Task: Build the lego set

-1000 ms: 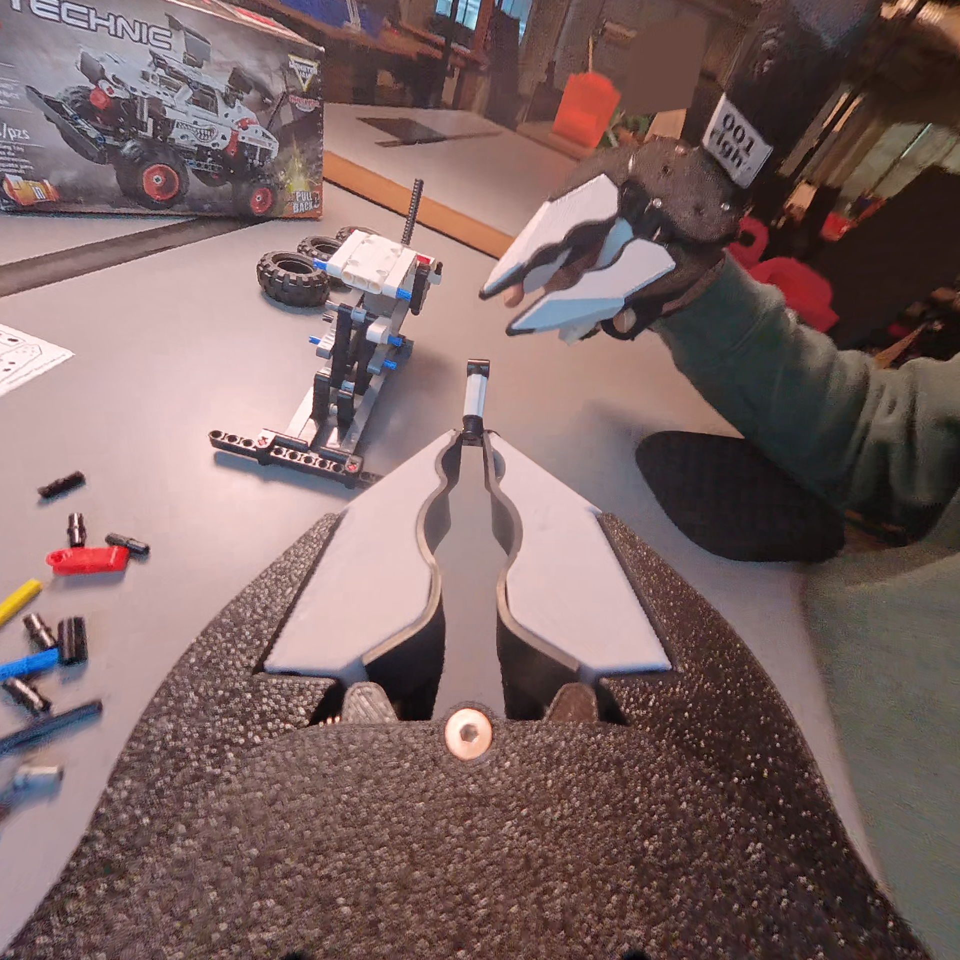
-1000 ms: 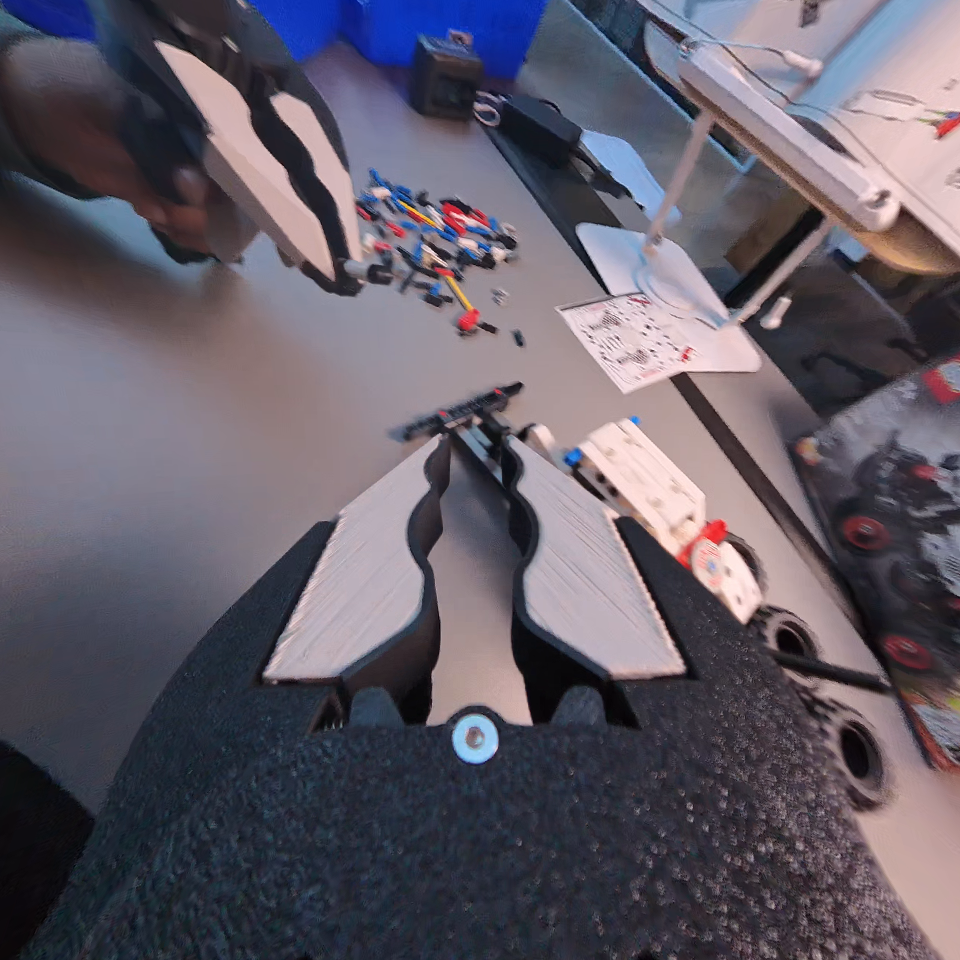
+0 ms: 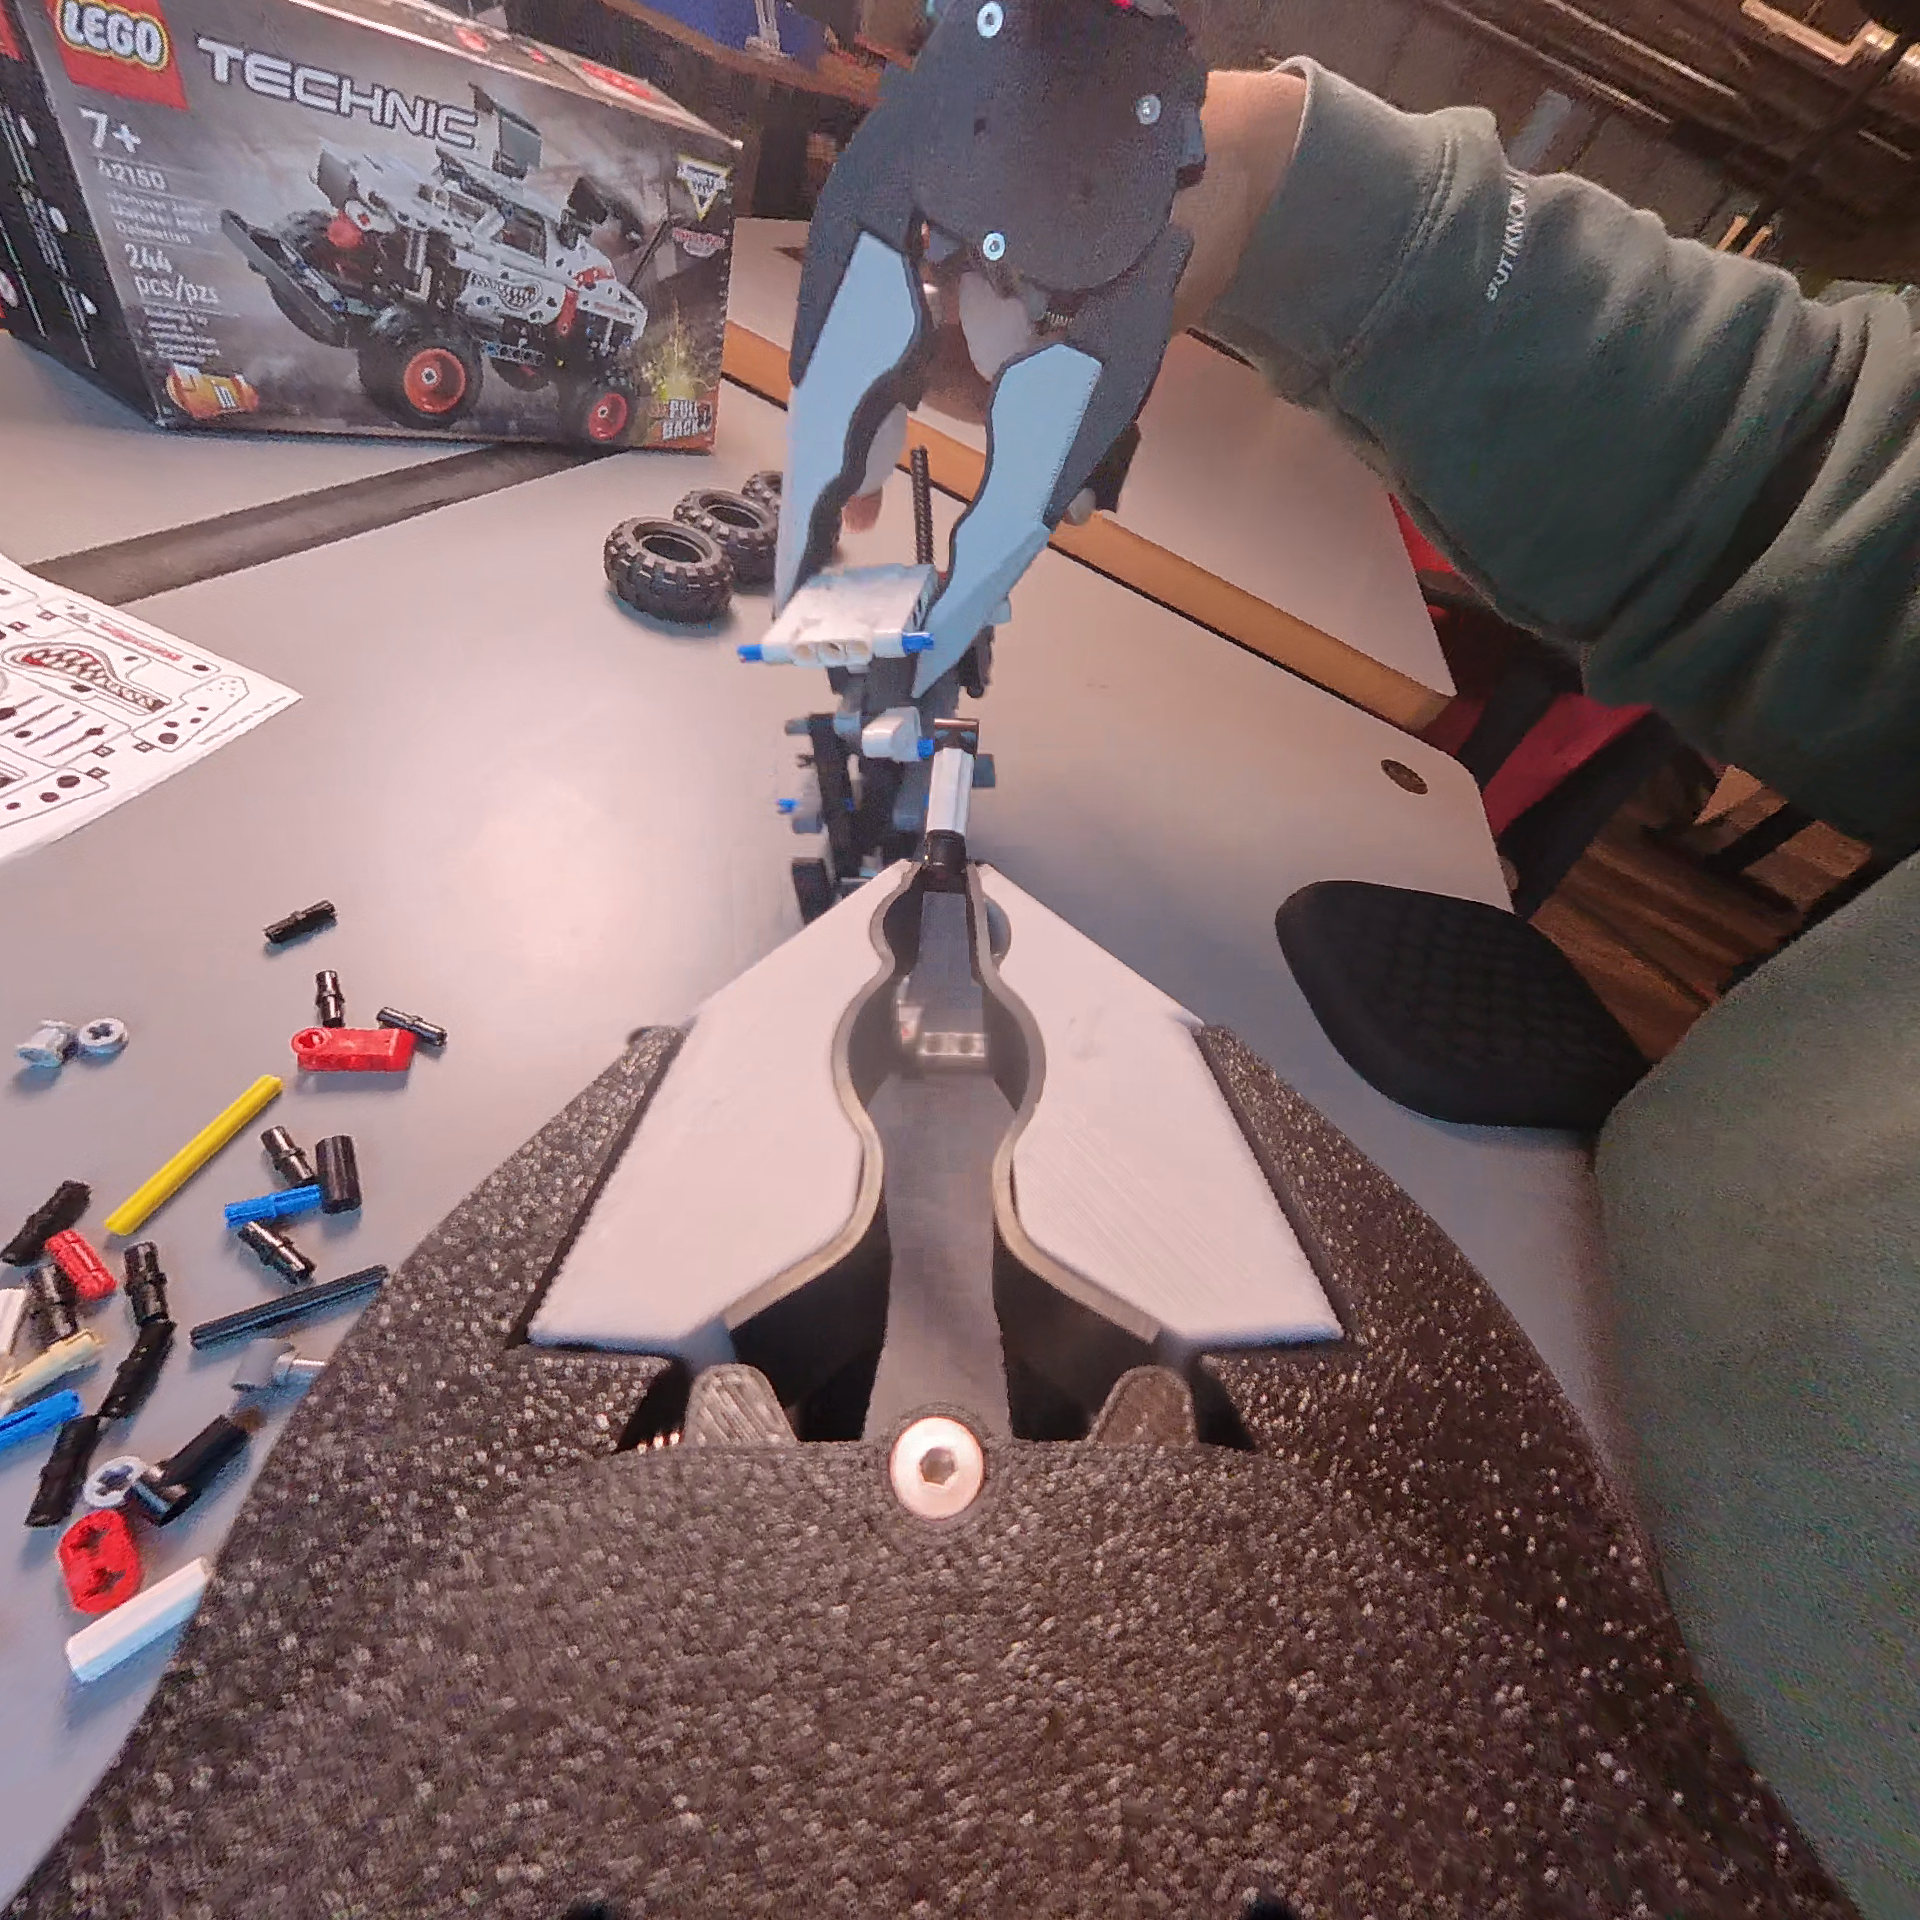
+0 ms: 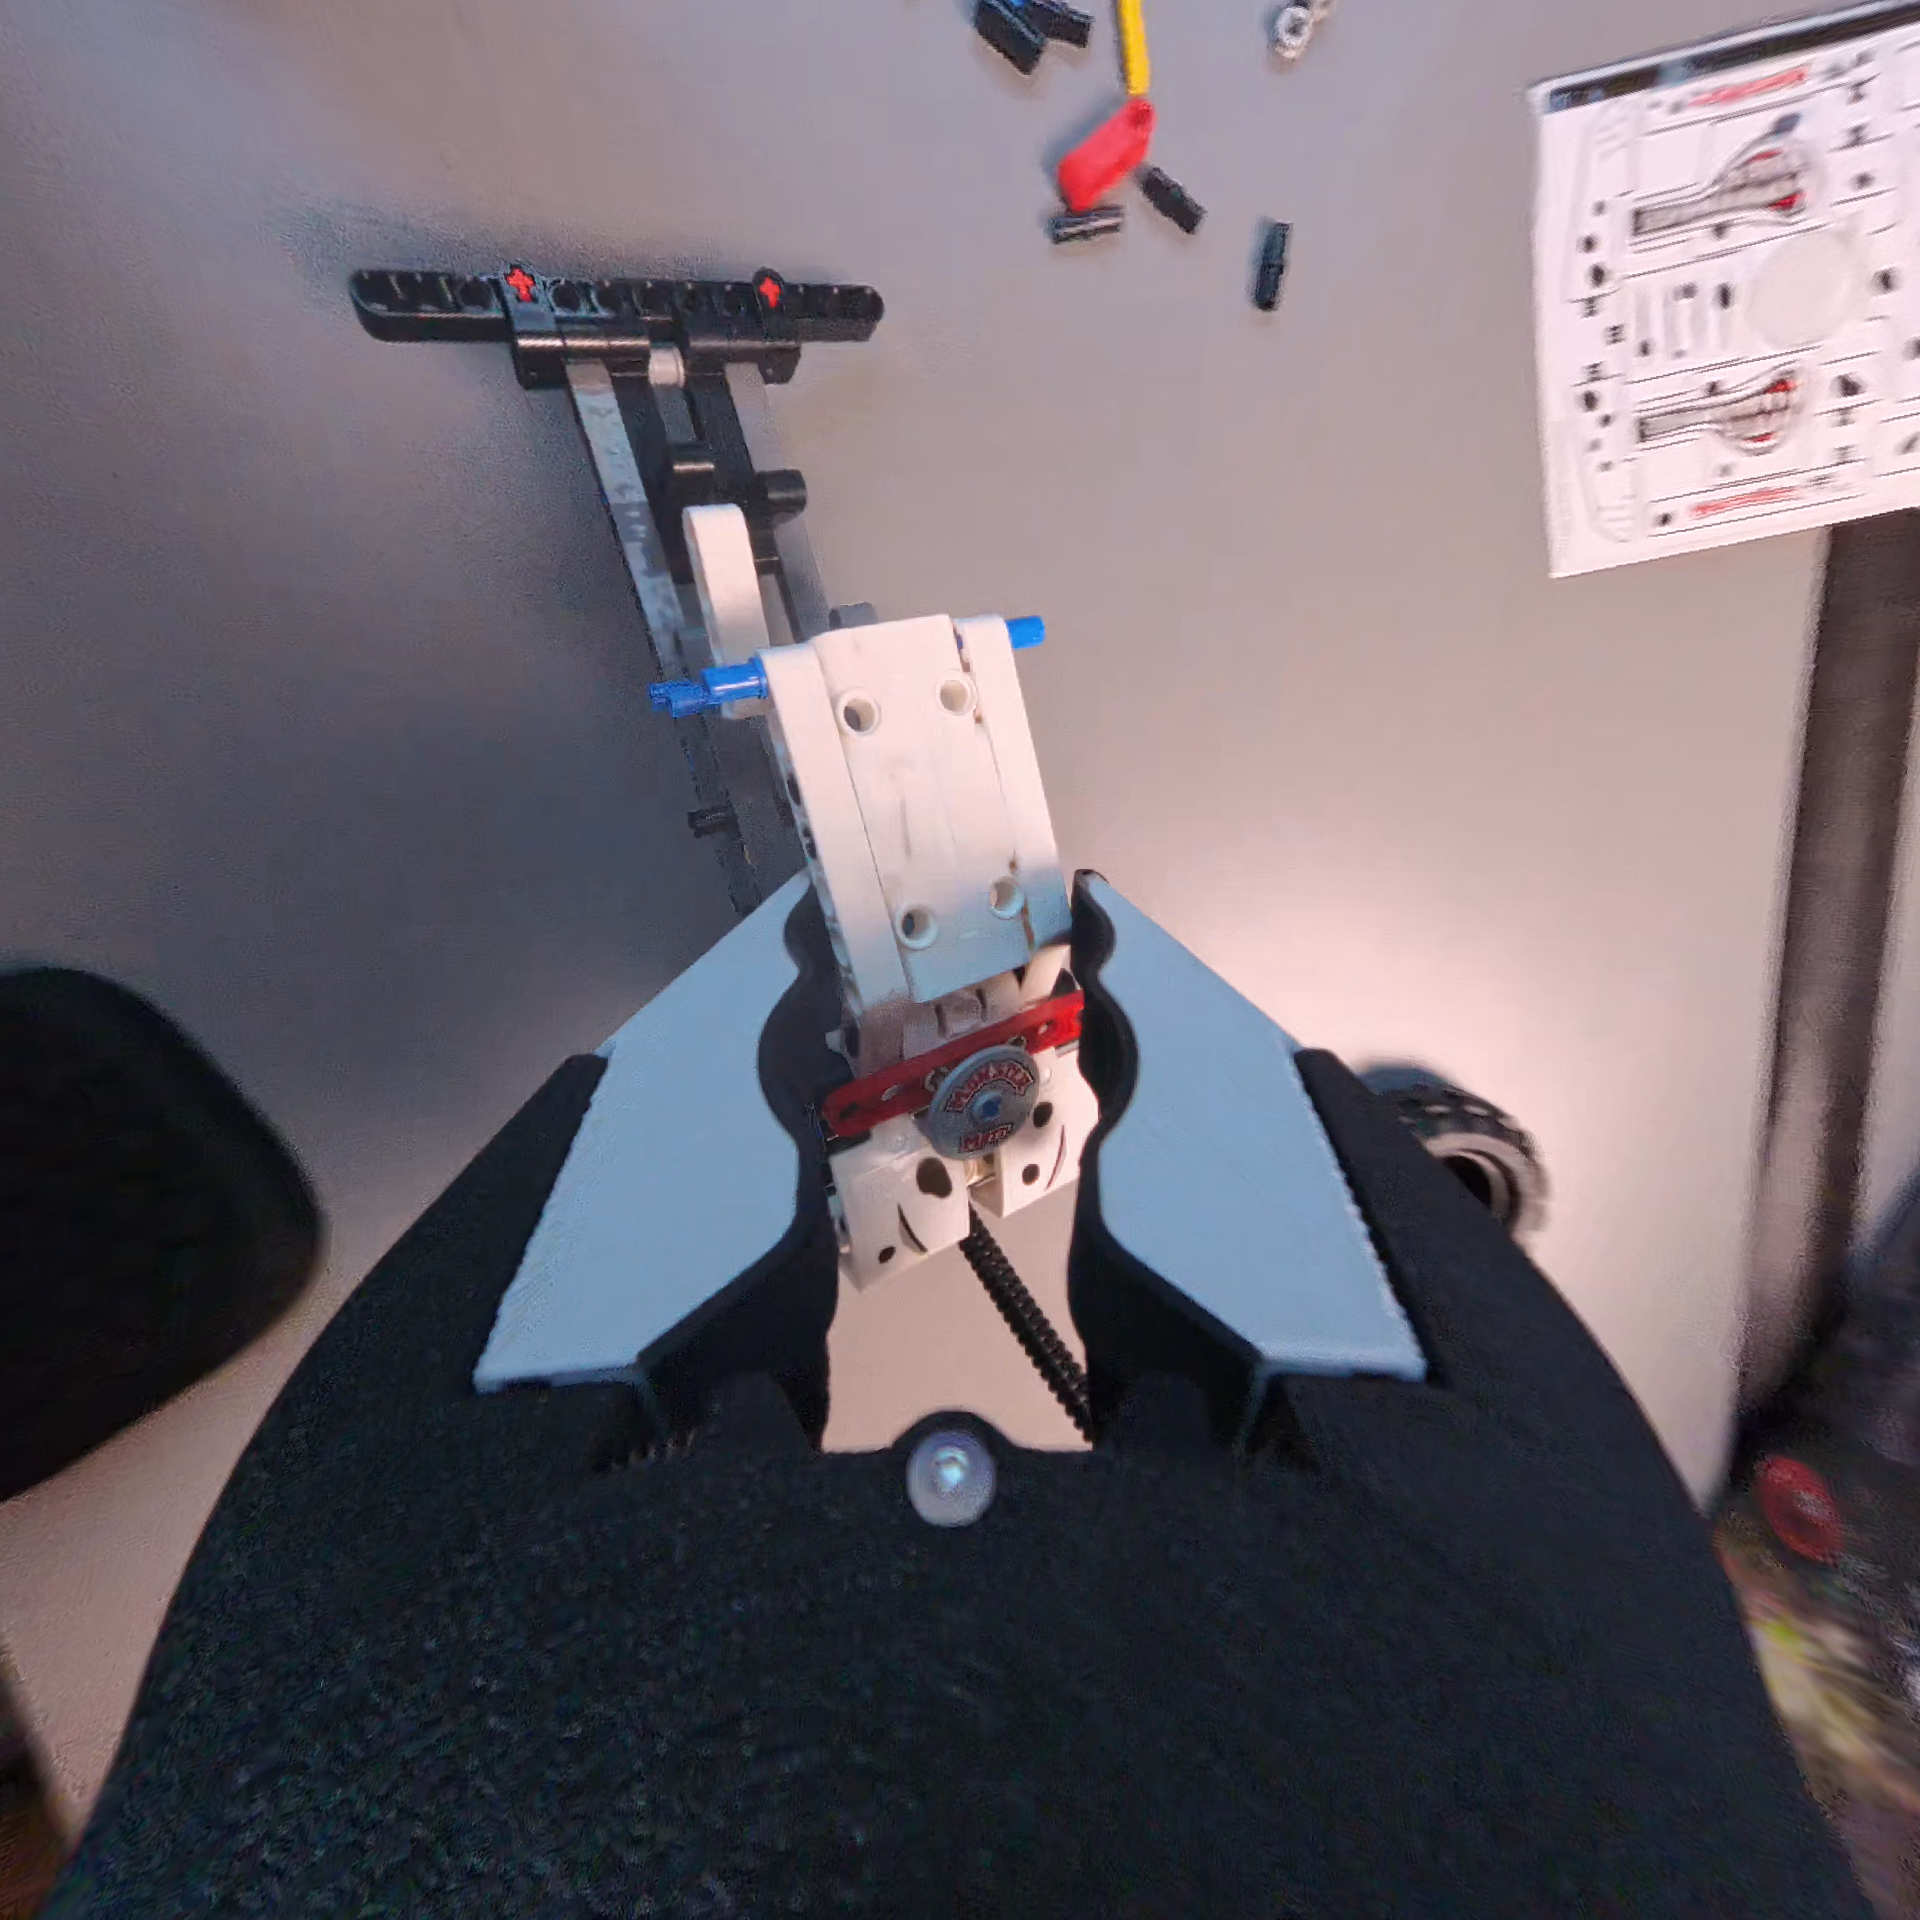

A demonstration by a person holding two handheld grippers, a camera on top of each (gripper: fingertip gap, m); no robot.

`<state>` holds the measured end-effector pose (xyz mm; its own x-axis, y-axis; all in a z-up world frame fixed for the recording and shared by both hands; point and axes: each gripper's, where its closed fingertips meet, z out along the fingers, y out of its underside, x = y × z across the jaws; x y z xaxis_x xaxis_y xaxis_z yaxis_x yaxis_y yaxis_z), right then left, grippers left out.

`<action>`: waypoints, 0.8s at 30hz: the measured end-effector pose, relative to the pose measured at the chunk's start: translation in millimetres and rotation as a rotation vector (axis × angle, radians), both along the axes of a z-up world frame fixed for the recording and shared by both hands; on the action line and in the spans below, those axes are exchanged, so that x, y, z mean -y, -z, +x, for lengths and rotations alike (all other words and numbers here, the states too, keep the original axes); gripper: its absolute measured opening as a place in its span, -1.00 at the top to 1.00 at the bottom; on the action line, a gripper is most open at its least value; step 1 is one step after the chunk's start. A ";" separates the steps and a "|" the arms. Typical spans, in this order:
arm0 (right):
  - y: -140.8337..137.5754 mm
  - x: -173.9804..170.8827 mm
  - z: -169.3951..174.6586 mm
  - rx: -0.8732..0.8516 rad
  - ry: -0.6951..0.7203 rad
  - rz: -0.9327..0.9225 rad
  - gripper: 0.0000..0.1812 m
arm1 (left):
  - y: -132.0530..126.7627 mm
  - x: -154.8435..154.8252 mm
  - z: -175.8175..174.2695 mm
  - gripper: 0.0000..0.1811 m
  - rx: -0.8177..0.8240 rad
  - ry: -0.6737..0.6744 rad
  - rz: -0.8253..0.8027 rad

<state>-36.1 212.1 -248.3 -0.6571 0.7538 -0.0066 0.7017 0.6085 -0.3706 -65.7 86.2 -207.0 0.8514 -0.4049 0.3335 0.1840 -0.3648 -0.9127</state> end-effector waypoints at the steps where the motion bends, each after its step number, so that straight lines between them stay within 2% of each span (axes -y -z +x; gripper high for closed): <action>1: -1.8 12.7 5.0 0.041 0.029 -0.083 0.50 | -3.6 4.6 1.5 0.92 0.006 0.014 0.001; 4: -2.5 56.4 22.5 0.198 0.097 -0.320 0.50 | -9.3 20.1 8.9 0.91 0.059 0.064 -0.013; 6: 4.2 78.8 31.0 0.264 0.097 -0.367 0.50 | -8.0 32.8 18.7 0.91 0.116 0.119 -0.047; 9: 13.9 107.0 30.2 0.363 0.168 -0.461 0.50 | -3.4 47.9 26.1 0.91 0.176 0.148 -0.090; 14: 19.6 136.6 25.1 0.462 0.098 -0.556 0.49 | 5.9 60.4 22.3 0.91 0.228 0.146 -0.164; 19: 31.1 134.6 6.0 0.413 0.076 -0.542 0.34 | 12.8 61.3 13.0 0.91 0.319 0.106 -0.225; 22: 20.8 129.5 -6.7 0.321 0.067 -0.566 0.31 | 11.0 60.5 6.3 0.92 0.404 0.095 -0.226; 24: 11.1 123.3 -16.9 0.198 0.053 -0.533 0.31 | 8.3 58.8 1.4 0.91 0.453 0.083 -0.220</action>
